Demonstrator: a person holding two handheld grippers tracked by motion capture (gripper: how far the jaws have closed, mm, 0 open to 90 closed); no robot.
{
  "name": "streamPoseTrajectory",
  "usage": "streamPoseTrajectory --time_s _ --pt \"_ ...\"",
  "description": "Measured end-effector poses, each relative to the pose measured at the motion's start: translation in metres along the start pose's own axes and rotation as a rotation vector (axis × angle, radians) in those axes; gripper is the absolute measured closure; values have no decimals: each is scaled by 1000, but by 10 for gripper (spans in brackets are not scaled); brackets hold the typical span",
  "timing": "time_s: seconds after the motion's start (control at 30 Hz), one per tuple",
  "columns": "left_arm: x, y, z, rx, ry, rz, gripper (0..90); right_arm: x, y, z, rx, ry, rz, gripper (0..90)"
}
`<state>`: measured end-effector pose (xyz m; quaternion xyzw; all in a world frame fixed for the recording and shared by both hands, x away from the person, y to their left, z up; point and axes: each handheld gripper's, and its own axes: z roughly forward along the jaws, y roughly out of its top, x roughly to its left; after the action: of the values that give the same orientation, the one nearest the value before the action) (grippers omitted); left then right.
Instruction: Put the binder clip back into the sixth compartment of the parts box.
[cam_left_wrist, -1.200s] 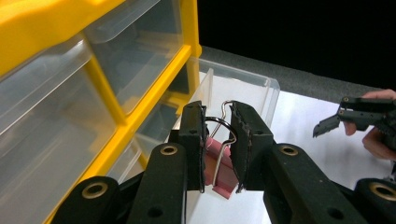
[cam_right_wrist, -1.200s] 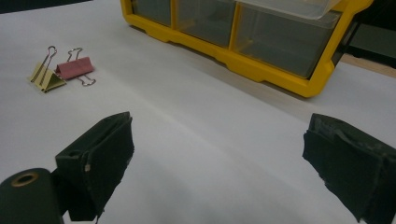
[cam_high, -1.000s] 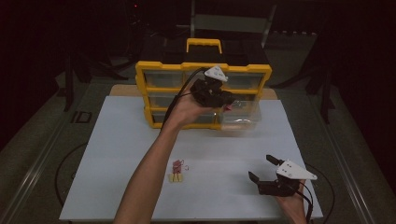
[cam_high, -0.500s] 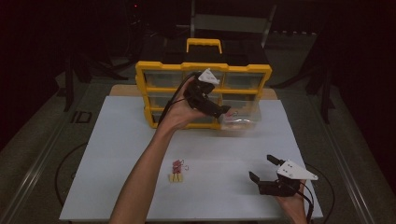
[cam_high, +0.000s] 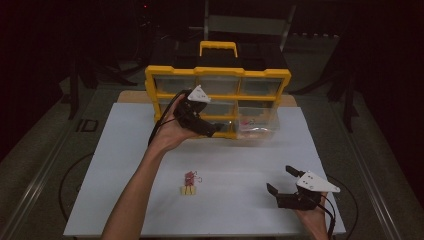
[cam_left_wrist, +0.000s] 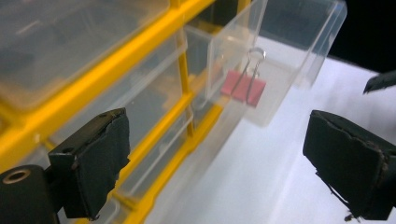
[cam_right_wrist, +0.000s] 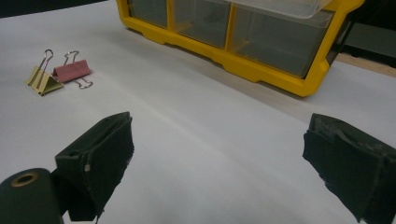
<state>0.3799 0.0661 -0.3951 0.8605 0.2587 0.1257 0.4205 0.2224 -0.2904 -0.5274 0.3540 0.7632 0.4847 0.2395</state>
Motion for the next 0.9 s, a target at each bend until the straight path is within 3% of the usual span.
streamPoseTrajectory --time_s 0.53,0.9 --pt "-8 -52 -2 66 16 -24 86 1 0 0 1 -2 -2 79" --pt "-17 -75 2 92 33 -28 88 1 0 -1 0 -3 -1 79"
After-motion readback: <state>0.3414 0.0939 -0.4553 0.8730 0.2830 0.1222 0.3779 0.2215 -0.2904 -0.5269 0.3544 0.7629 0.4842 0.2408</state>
